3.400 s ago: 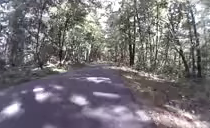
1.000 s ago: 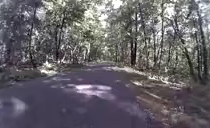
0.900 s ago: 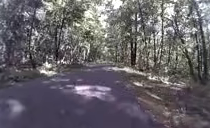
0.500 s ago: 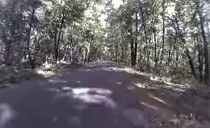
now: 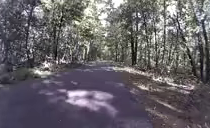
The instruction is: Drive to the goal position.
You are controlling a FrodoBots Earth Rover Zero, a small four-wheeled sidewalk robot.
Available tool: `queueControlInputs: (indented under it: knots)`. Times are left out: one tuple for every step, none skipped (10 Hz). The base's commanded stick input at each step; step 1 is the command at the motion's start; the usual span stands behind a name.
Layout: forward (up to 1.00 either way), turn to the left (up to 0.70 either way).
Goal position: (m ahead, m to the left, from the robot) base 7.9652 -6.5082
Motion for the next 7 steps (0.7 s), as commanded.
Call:
queueControlInputs:
  knots:
    - [0.45, 0.0]
    - [0.45, 0.0]
    - [0.45, 0.0]
    - [0.45, 0.0]
    - [0.45, 0.0]
    - [0.45, 0.0]
    - [0.45, 0.0]
